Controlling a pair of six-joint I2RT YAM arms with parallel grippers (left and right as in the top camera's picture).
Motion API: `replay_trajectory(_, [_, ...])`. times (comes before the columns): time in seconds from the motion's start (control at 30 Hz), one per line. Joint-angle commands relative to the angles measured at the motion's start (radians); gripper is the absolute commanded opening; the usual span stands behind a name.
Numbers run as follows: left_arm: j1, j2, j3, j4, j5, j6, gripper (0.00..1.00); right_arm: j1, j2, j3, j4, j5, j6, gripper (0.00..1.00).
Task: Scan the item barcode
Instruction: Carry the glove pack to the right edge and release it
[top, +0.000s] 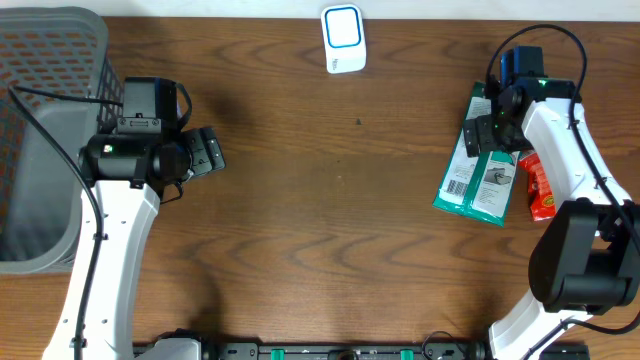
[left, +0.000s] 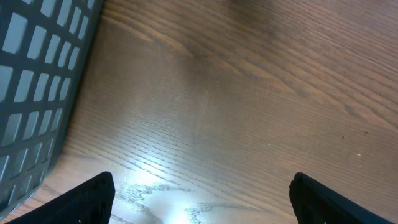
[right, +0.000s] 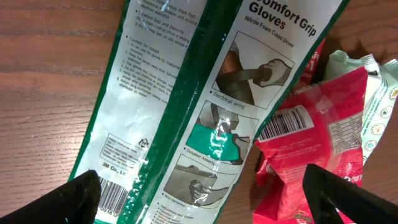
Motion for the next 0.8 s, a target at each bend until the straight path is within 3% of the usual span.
replay_trajectory(0.0, [0.003,0.000,0.016,-0.002,-0.009,0.013,0.90,0.001,-0.013,0.006,-0.001,-0.004,0.003,0.99])
replay_trajectory(0.43, [0.003,0.000,0.016,-0.002,-0.009,0.013,0.90,0.010,-0.063,0.003,-0.002,-0.004,0.003,0.99])
replay_trajectory(0.77, [0.003,0.000,0.016,-0.002,-0.009,0.013,0.91,0.035,-0.450,0.003,-0.001,-0.004,0.003,0.99])
